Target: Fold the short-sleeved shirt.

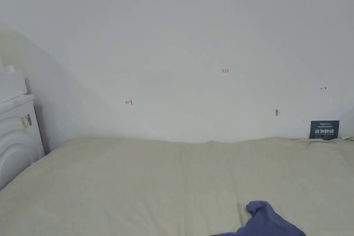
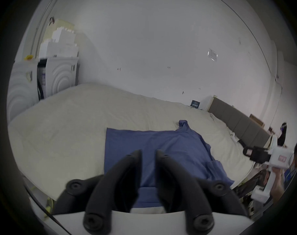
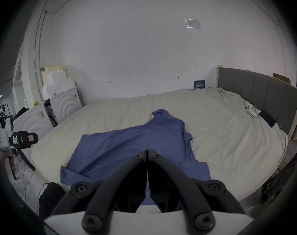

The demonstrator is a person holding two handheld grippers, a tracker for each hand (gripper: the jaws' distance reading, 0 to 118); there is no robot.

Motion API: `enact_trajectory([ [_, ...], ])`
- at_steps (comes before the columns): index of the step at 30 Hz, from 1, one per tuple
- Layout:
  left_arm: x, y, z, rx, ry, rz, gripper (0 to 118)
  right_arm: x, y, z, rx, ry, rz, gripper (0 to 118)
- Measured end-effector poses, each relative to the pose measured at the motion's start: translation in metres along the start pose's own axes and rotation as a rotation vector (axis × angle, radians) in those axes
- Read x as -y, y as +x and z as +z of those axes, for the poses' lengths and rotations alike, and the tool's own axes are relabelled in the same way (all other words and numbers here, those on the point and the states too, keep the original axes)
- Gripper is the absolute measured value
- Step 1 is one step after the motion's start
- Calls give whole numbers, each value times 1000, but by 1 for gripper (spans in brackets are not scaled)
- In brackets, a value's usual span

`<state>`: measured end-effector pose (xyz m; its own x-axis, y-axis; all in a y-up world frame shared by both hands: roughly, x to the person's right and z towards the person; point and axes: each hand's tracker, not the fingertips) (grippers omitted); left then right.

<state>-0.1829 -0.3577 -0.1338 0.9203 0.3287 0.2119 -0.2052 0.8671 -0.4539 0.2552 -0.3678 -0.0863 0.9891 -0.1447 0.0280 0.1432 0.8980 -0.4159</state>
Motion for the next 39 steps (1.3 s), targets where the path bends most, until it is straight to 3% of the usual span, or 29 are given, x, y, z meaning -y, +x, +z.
enact_trajectory([
  [1, 4, -1, 3, -18, 35, 26, 3, 2, 0, 0, -10, -18, -8, 1],
  [3, 6, -6, 4, -31, -13, 17, 2, 6, -2, -1, -5, -22, -6, 1],
  [24, 59, -39, -20, -169, -190, 18, 4, 27, 7, 0, -26, -99, -67, 1],
  [26, 65, -43, -28, -216, -198, -19, 11, 29, 9, -3, -27, -112, -80, 1],
  [27, 69, -44, -35, -229, -229, -36, 26, 30, 10, -5, -28, -118, -87, 1],
  [29, 76, -46, -50, -237, -269, -68, 73, 33, 12, -8, -29, -127, -94, 1],
  [30, 80, -47, -56, -232, -269, -64, 80, 33, 12, -9, -31, -131, -91, 1],
  [39, 100, -59, -110, -234, -348, -91, 77, 33, 8, -10, -10, -159, -32, 1],
])
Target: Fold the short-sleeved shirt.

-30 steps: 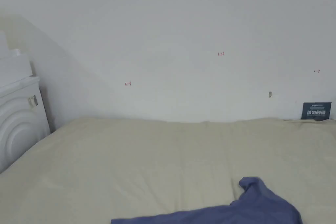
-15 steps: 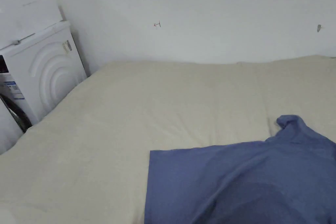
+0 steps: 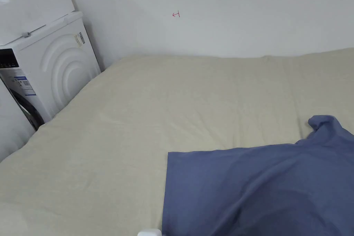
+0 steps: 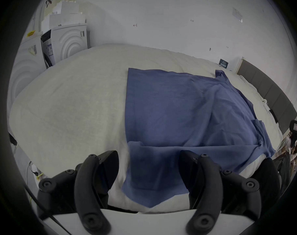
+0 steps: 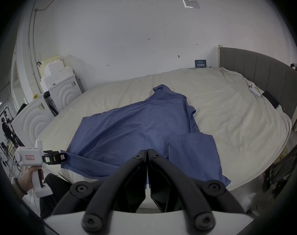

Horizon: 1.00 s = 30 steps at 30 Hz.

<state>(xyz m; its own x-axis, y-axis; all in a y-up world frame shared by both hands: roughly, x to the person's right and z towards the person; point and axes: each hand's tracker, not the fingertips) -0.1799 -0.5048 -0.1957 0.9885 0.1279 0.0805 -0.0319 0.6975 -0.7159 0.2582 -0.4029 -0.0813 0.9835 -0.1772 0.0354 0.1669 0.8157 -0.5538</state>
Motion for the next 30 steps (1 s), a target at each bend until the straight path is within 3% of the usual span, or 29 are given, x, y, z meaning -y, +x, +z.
enact_trajectory([
  [1, 0, 0, -3, 10, -3, 4, 73, 1, 0, 0, 3, -3, 0, 1],
  [4, 4, 1, -14, 13, -19, 5, 45, 3, 2, -4, 7, -16, -16, 1],
  [7, 9, 2, -22, 9, -17, -7, 43, 5, 3, -6, 8, -26, -24, 1],
  [12, 4, 6, -11, 5, -10, -12, 12, 6, 4, -6, 15, -26, -23, 1],
  [17, 5, 16, -10, 6, -5, -40, 11, 12, 16, -4, 67, -23, -35, 10],
  [18, 6, 17, -12, -1, -12, -46, 11, 14, 19, -2, 85, -23, -41, 19],
  [20, 8, 14, -17, -6, -23, -51, 10, 17, 31, 0, 124, -18, -58, 50],
  [23, 6, 13, -21, -6, -38, -47, 10, 15, 50, -4, 160, -39, -67, 67],
  [25, 5, 12, -22, -5, -49, -48, 10, 16, 72, -17, 214, -81, -91, 74],
  [30, 4, 11, -25, 0, -65, -59, 10, 26, 114, -62, 284, -215, -169, 74],
])
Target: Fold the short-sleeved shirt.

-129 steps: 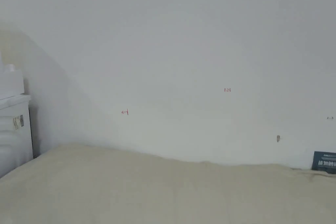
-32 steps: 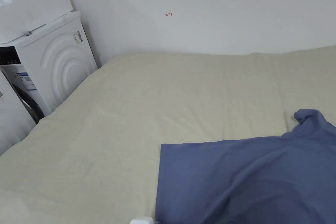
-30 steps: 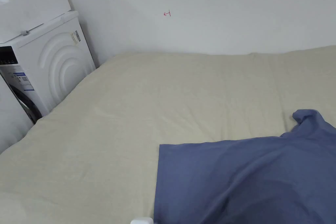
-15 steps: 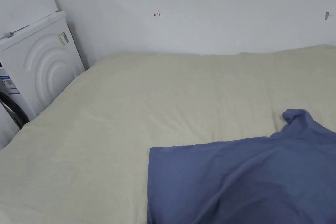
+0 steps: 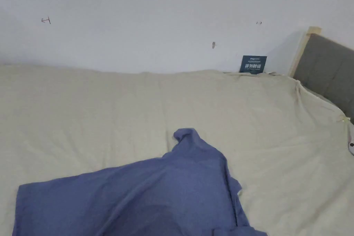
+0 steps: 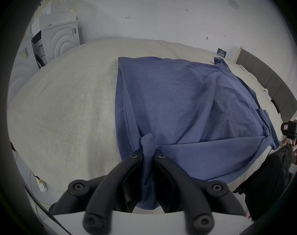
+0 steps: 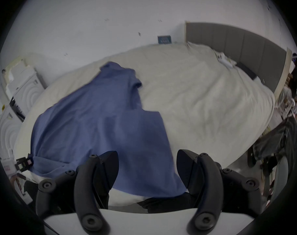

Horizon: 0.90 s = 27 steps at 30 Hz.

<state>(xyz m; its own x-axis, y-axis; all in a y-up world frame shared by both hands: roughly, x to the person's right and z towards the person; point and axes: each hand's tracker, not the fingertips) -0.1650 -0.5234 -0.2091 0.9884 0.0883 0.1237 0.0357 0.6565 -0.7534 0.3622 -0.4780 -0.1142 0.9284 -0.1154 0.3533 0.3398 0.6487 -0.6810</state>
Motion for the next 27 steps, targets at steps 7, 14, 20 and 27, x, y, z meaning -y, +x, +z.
enact_trajectory([
  [7, 0, -2, -1, 5, -3, 29, 10, -2, 11, -44, -25, -60, -56, 15],
  [14, 0, -5, -2, 17, -1, 46, 10, -1, -4, -39, -21, -47, 25, 5],
  [20, -3, -3, 29, 12, 113, 88, 10, -7, 2, -19, -76, 30, -57, 4],
  [27, -16, -6, 70, 53, 172, 121, 10, -28, -7, 30, -166, 201, -87, 4],
])
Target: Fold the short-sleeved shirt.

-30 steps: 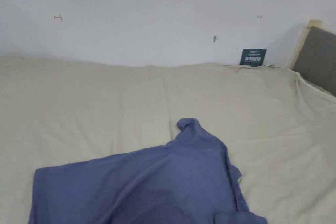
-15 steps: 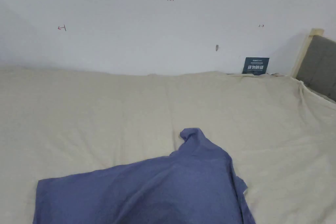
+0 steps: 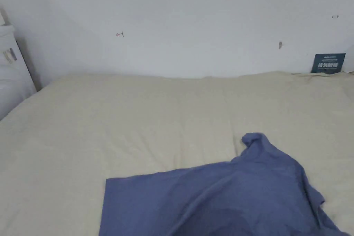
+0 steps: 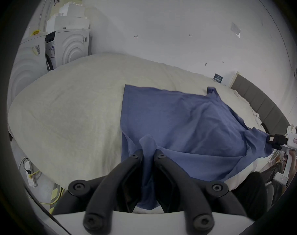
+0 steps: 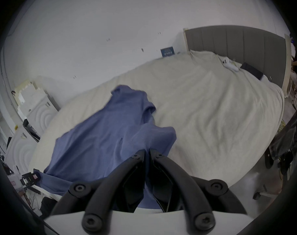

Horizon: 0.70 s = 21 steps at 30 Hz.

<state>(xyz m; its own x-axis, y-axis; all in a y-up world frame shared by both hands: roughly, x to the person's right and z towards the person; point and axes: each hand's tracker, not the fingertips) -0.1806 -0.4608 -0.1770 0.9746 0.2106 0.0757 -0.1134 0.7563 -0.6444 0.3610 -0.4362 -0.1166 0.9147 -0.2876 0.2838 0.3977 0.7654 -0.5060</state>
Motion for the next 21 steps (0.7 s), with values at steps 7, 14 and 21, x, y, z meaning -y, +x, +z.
enact_trajectory([
  [7, -31, -3, -7, -5, 53, -24, 10, -44, -20, -11, -61, 52, 30, 4],
  [14, -84, -10, -40, -12, 91, -47, 10, -104, -61, -59, -105, 78, 97, 4],
  [21, -124, -19, -105, -35, 77, -15, 10, -139, -84, -139, -90, 4, 135, 4],
])
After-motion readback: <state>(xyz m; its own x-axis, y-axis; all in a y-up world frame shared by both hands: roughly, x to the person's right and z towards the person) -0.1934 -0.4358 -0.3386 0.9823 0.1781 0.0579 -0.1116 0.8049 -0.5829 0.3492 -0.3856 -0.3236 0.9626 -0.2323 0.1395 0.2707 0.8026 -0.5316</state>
